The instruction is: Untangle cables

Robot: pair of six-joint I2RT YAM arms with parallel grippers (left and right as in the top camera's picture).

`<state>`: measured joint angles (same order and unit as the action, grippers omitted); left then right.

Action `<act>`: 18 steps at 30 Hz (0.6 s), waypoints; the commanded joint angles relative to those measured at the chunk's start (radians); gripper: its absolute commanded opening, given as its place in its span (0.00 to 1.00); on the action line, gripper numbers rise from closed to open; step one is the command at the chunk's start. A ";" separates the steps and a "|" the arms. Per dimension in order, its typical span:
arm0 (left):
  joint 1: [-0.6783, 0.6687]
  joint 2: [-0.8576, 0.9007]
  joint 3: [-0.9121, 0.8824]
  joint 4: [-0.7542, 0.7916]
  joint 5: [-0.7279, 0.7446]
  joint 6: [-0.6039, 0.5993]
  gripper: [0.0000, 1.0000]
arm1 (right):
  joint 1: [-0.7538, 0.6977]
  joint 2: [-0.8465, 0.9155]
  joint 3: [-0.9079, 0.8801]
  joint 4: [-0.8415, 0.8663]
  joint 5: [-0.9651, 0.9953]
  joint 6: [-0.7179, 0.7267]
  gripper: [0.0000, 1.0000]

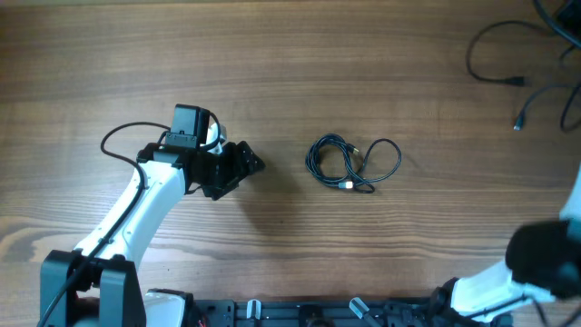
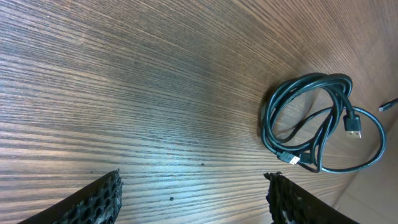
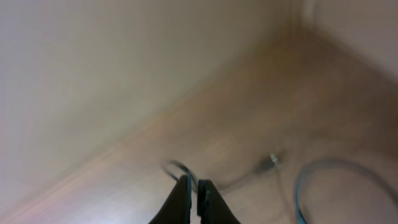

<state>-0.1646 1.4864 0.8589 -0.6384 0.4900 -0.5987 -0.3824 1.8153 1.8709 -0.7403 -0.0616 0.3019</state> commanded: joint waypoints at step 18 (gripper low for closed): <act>-0.002 -0.011 -0.008 -0.024 -0.021 0.015 0.80 | -0.070 0.314 0.042 -0.697 -0.587 -0.164 0.99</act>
<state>-0.1646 1.4864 0.8589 -0.6632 0.4896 -0.5987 -0.4656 2.2009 1.8553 -1.4185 -0.6132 0.2302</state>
